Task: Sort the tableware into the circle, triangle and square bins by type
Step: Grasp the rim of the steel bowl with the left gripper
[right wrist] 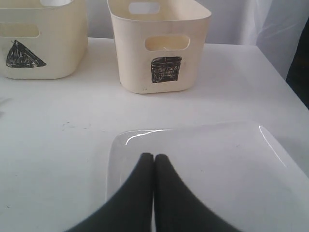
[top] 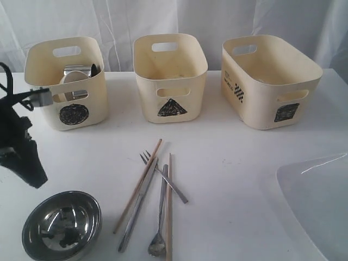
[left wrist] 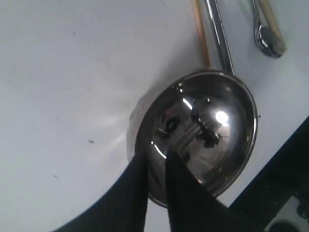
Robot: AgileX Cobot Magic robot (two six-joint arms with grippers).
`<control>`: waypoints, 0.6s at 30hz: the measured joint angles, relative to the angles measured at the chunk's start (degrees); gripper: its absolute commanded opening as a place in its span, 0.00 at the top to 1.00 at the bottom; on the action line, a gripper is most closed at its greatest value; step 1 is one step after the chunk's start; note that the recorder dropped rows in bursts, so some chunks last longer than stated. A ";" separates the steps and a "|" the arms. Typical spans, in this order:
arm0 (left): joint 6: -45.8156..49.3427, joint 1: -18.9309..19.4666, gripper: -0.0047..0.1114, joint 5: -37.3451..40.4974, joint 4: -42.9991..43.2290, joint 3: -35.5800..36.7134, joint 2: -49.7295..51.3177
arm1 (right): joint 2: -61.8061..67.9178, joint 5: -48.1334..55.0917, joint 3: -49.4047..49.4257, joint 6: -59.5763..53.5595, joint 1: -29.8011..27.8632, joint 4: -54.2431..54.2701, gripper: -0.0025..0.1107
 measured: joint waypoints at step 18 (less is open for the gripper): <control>5.48 0.00 0.36 -22.12 -1.79 17.43 0.00 | 0.00 0.00 0.00 0.00 0.00 0.00 0.98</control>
